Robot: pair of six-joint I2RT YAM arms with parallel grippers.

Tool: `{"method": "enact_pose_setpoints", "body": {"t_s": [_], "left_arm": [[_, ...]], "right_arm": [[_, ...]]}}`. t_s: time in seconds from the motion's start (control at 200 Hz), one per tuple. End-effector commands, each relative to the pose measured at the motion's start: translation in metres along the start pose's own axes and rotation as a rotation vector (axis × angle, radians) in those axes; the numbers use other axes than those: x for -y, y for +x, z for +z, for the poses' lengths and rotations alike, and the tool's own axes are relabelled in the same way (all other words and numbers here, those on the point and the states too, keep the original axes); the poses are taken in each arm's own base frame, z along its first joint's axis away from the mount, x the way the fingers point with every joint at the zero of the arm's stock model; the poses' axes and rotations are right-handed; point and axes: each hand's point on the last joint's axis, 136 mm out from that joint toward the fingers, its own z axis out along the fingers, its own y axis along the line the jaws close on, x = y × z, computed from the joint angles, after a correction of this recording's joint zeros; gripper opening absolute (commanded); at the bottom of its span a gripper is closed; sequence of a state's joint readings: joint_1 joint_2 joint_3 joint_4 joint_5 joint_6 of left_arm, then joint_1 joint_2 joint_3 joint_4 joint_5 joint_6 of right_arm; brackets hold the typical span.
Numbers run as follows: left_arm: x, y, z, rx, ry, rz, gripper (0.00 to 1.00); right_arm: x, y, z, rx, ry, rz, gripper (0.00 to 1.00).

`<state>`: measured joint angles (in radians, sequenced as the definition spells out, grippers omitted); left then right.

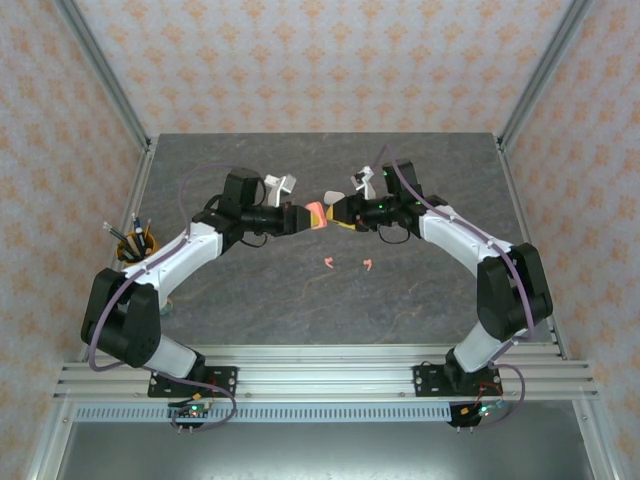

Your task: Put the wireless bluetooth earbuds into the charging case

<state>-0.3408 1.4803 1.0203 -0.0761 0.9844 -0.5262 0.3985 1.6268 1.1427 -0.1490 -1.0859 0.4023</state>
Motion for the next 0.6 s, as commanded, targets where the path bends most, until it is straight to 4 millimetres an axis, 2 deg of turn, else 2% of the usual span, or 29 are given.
{"method": "enact_pose_setpoints", "body": {"t_s": [0.0,0.455,0.596], "left_arm": [[0.021,-0.013,0.002,0.017,0.069,0.03,0.0],[0.032,-0.013,0.009,0.001,0.101,0.039,0.0],[0.035,-0.011,0.009,-0.01,0.112,0.039,0.0]], "right_arm": [[-0.008,0.004,-0.002,-0.015,-0.037,-0.043,0.38],[-0.008,0.007,-0.001,-0.034,-0.047,-0.056,0.35],[-0.008,0.007,0.0,-0.042,-0.049,-0.058,0.3]]}}
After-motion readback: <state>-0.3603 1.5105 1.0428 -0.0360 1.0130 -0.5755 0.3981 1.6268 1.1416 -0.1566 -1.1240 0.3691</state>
